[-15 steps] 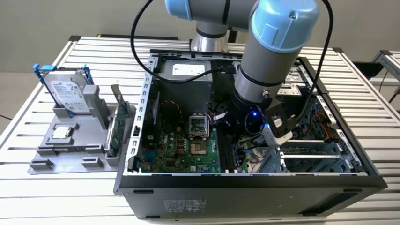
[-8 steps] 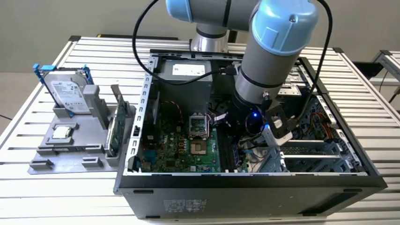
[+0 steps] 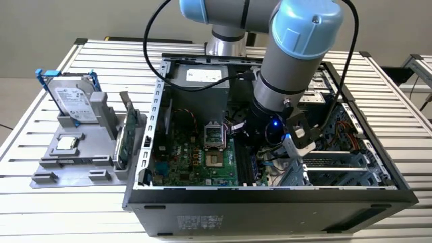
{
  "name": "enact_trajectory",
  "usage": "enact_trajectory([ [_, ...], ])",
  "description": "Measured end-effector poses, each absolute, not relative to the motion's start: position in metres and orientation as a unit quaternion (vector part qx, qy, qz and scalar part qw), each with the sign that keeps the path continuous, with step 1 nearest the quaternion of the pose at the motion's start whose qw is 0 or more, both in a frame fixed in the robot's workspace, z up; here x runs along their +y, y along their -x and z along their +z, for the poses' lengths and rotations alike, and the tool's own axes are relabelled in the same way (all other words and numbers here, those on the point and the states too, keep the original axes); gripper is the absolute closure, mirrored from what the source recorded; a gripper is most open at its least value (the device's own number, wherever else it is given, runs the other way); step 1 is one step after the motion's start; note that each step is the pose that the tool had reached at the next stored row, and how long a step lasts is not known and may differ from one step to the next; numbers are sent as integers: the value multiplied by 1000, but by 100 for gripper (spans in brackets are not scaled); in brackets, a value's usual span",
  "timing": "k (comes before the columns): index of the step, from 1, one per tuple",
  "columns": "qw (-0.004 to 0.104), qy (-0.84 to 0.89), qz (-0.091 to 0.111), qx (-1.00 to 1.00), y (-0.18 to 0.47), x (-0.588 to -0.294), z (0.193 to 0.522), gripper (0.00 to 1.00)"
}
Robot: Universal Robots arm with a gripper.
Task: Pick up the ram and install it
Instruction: 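Insert the ram into the slot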
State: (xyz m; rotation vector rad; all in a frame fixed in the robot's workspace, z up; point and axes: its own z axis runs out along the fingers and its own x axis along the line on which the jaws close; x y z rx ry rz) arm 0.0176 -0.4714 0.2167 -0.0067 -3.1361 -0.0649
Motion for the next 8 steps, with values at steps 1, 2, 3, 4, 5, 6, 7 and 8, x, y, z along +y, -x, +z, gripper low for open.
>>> enact_trajectory([
  [1,2,2,-21,-1000,-18,-471,217,100],
  [2,2,2,-21,-1000,-18,-471,217,100],
  [3,2,2,-21,-1000,-18,-471,217,100],
  [4,2,2,-21,-1000,-17,-471,217,100],
  [5,2,2,-21,-1000,-17,-471,217,100],
  [6,2,2,-21,-1000,-17,-471,217,100],
  [7,2,2,-21,-1000,-17,-471,217,100],
  [8,2,2,-21,-1000,-17,-471,217,100],
])
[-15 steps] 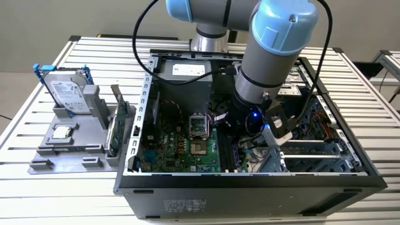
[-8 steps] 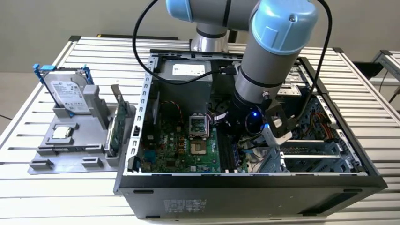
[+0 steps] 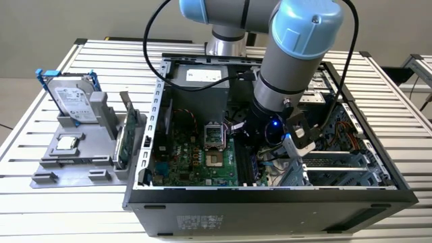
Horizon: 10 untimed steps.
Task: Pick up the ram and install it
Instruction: 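Insert the ram into the slot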
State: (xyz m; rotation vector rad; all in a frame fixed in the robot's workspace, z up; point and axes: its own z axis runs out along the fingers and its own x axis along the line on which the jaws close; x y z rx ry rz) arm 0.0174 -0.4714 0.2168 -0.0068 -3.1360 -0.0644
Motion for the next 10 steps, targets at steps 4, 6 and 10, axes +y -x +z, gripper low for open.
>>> enact_trajectory([
  [4,2,2,-21,-1000,-17,-471,217,100],
  [6,2,2,-20,-1000,-17,-471,217,100],
  [10,3,2,-20,-1000,-16,-471,217,100],
])
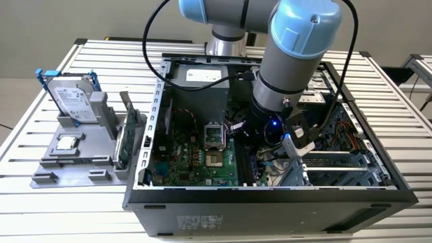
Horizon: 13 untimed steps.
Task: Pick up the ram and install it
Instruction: 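Insert the ram into the slot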
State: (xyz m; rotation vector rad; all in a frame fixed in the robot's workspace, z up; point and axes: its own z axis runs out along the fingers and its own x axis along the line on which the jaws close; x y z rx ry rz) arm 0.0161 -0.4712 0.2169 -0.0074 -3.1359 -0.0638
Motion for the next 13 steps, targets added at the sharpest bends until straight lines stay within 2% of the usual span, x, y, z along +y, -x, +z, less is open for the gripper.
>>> enact_trajectory([
  [13,2,5,-20,-1000,-14,-471,214,100],
])
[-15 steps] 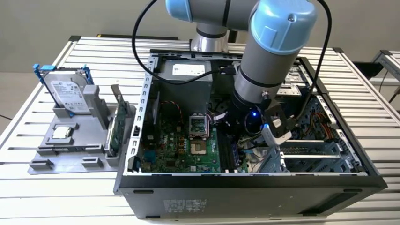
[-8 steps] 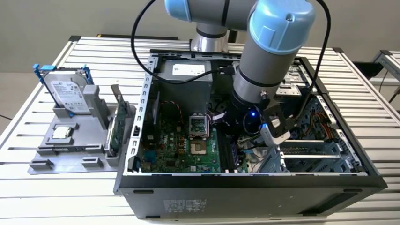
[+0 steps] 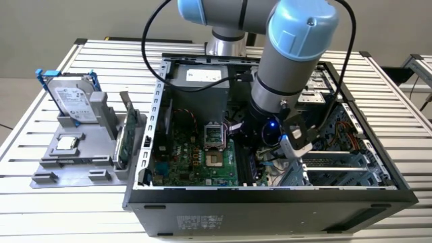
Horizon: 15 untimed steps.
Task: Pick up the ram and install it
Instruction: 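Insert the ram into the slot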
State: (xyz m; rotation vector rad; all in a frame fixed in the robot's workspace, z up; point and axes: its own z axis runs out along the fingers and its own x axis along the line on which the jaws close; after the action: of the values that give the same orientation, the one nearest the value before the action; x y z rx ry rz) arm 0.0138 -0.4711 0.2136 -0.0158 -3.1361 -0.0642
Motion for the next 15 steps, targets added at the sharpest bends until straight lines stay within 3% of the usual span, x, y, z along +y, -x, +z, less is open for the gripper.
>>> enact_trajectory([
  [15,2,5,-22,-1000,-14,-471,209,100],
])
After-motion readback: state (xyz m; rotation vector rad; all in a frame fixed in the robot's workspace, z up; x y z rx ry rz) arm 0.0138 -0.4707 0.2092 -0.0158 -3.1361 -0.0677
